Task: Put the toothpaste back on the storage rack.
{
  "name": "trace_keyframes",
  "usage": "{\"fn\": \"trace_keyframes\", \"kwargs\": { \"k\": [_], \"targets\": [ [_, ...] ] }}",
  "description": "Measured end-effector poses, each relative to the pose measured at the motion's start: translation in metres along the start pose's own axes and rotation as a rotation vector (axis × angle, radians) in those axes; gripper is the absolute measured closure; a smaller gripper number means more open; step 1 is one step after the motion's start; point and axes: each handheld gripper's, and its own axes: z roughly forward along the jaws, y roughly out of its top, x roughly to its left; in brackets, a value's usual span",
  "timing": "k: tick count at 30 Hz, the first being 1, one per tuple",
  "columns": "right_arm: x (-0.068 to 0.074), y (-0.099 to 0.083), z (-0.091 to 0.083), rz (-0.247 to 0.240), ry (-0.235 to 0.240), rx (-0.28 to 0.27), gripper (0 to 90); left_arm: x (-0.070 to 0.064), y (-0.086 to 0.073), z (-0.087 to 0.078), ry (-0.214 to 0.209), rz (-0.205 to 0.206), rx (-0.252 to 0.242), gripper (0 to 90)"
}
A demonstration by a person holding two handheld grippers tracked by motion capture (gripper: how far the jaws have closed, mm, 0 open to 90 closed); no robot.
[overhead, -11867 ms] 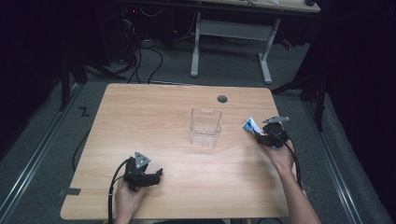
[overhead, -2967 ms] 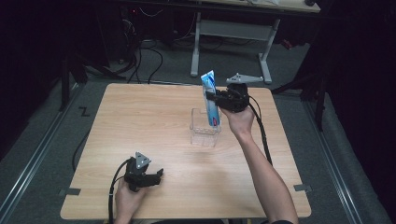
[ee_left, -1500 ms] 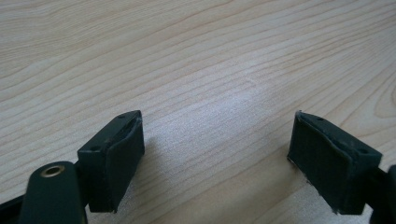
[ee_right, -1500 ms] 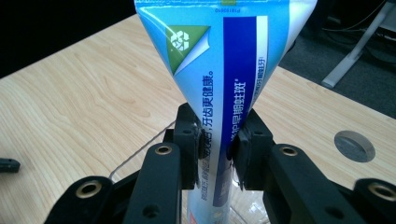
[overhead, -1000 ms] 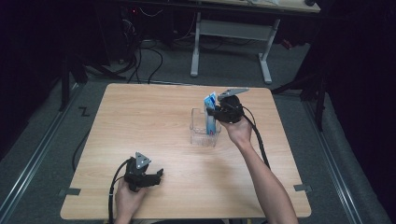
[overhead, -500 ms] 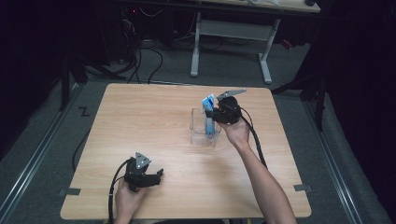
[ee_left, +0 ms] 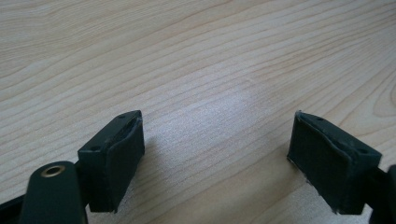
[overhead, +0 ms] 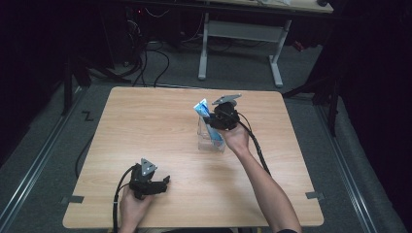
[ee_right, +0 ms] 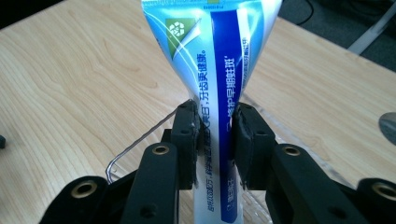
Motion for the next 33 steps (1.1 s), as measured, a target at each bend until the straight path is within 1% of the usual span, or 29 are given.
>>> {"fn": "trace_keyframes", "kwargs": {
  "k": [2, 4, 7, 9, 10, 13, 15, 18, 20, 22, 26, 28, 29, 32, 33],
  "targets": [
    [0.002, 0.000, 0.003, 0.004, -0.005, 0.002, 71.5, 0.000, 0.000, 0.000, 0.000, 0.000, 0.000, 18.5],
    [-0.001, -0.001, 0.002, 0.022, 0.010, -0.006, 71.5, 0.000, 0.000, 0.000, 0.000, 0.000, 0.000, 18.5],
    [-0.003, -0.002, 0.002, 0.029, 0.014, -0.004, 71.0, 0.000, 0.000, 0.000, 0.000, 0.000, 0.000, 18.5],
    [-0.004, -0.003, 0.002, 0.046, 0.025, -0.009, 69.9, 0.000, 0.000, 0.000, -0.001, 0.000, 0.001, 18.5],
    [-0.005, -0.003, 0.003, 0.052, 0.028, -0.010, 68.8, 0.000, 0.000, 0.000, 0.000, 0.000, -0.001, 18.6],
    [-0.006, -0.004, 0.005, 0.072, 0.037, 0.000, 60.3, 0.000, 0.000, 0.000, -0.001, 0.000, 0.001, 18.6],
    [-0.006, -0.006, 0.004, 0.080, 0.028, 0.003, 56.8, 0.000, 0.000, 0.000, -0.001, 0.000, 0.002, 18.6],
    [-0.006, -0.008, -0.001, 0.082, 0.009, -0.003, 53.5, 0.000, 0.000, 0.000, -0.002, 0.002, -0.001, 18.6],
    [-0.006, -0.008, -0.005, 0.081, -0.001, -0.020, 53.0, 0.000, 0.000, 0.000, -0.002, 0.002, 0.000, 18.6],
    [-0.007, -0.007, -0.010, 0.079, -0.001, -0.039, 51.7, 0.000, 0.000, 0.000, -0.001, 0.004, 0.000, 18.6],
    [-0.007, -0.004, -0.019, 0.080, -0.005, -0.051, 50.5, 0.000, 0.000, 0.000, -0.002, 0.003, 0.000, 18.6],
    [-0.009, -0.004, -0.024, 0.079, -0.014, -0.063, 50.2, 0.000, 0.000, 0.000, -0.002, 0.003, -0.001, 18.6],
    [-0.011, -0.005, -0.027, 0.089, -0.017, -0.062, 49.9, 0.000, 0.000, 0.000, -0.002, 0.003, -0.001, 18.5],
    [-0.015, -0.008, -0.036, 0.108, -0.027, -0.082, 50.0, 0.000, 0.000, 0.000, -0.002, 0.003, 0.001, 18.6],
    [-0.017, -0.010, -0.039, 0.108, -0.033, -0.087, 50.1, 0.000, 0.000, 0.000, -0.002, 0.001, -0.001, 18.5]
  ]
}}
